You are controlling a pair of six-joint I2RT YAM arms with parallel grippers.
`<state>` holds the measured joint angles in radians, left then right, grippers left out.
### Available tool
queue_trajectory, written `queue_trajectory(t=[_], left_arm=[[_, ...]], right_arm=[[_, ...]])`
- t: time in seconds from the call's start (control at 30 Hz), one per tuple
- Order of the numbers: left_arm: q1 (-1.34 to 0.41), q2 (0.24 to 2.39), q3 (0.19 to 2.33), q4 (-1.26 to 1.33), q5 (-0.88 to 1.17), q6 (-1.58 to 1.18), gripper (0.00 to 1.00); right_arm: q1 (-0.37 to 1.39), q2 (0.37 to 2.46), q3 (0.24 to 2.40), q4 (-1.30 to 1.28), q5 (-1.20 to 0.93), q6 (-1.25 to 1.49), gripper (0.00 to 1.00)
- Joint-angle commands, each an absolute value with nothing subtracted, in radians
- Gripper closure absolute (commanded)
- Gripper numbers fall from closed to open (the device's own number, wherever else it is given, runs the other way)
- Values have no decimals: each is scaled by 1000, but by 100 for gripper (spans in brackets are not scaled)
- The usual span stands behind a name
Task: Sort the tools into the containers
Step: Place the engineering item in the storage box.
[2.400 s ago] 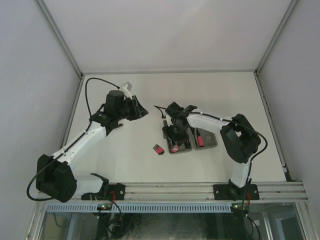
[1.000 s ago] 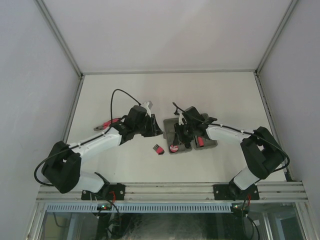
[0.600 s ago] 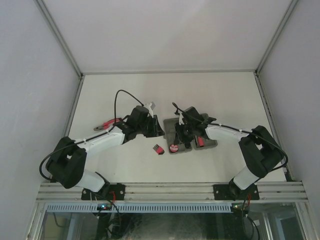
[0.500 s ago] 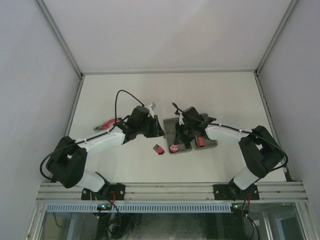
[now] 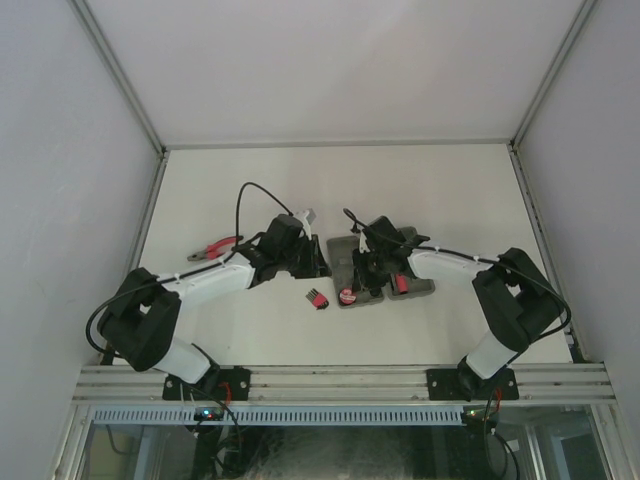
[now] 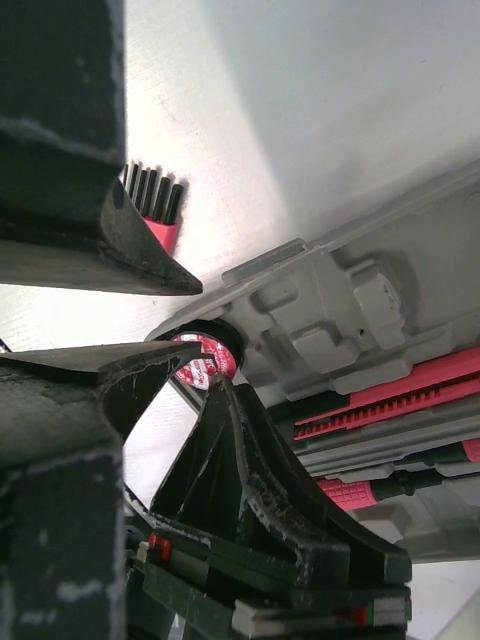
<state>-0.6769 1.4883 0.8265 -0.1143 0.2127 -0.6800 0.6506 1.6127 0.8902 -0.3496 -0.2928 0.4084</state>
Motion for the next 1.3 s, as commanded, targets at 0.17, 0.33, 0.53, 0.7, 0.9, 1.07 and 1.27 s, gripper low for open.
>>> queue_trajectory(t=[0.17, 0.33, 0.53, 0.7, 0.9, 1.07, 1.27], left_arm=[[-687, 1490, 844, -95, 217, -658, 73], [-687, 1496, 848, -98, 223, -647, 74], [-700, 1479, 845, -116, 219, -620, 74], [-720, 1442, 816, -126, 189, -612, 69], [-746, 1439, 803, -126, 170, -620, 69], [-777, 1454, 824, -121, 163, -612, 78], [-793, 1485, 856, -121, 174, -586, 81]], right_arm=[[664, 1649, 912, -343, -325, 404, 87], [669, 1655, 921, -360, -318, 398, 89], [670, 1648, 928, -371, -302, 401, 94], [669, 1644, 928, -368, -298, 408, 98], [668, 1650, 929, -362, -301, 416, 100], [668, 1657, 929, -361, -304, 419, 100], [666, 1662, 928, -359, -306, 424, 100]])
